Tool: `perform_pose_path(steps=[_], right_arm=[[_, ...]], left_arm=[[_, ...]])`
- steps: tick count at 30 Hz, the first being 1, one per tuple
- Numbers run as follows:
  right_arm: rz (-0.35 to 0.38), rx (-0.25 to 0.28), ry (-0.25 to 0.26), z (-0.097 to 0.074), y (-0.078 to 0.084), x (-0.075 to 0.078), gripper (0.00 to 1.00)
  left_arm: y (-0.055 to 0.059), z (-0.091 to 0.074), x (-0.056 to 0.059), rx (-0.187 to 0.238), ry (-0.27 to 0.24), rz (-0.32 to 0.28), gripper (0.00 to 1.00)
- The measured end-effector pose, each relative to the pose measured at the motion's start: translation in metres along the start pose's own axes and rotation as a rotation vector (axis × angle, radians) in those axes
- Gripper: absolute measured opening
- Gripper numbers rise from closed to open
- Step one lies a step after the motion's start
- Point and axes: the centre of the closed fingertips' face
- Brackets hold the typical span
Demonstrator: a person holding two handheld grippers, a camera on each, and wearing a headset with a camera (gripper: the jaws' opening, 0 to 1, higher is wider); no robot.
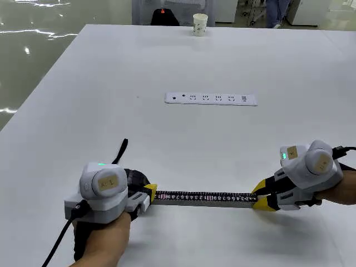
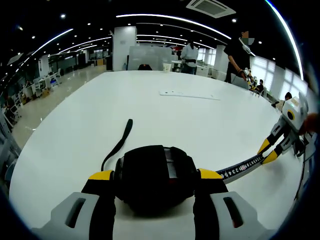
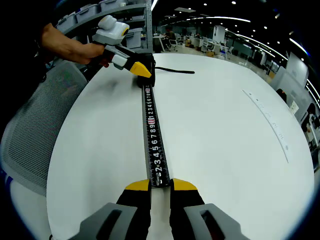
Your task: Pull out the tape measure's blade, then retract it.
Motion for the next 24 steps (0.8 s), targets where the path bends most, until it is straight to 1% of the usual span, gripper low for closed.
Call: perform_pose_path(steps=[15,24], right_arm=[[0.0,0.002,0.0,0.0001,-0.0007,0.0002,0.1],[-0.004,0.013,-0.005,0.0045,-0.0053,0.0011,0.1]], left_arm=[[0.0008,-0.0001,-0.0014,-0.001,0.007,-0.022,0.58],[0.0013,0.0006,-0.0021,-0.003,0.01,-0.028,0.58]])
Point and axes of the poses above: the centre of the closed fingertips' face, and the gripper's own axes: z roughly forward along the fingers, x roughly to its right, y roughly out of its underside, and after that the axes turned 3 degrees about y, right-handed
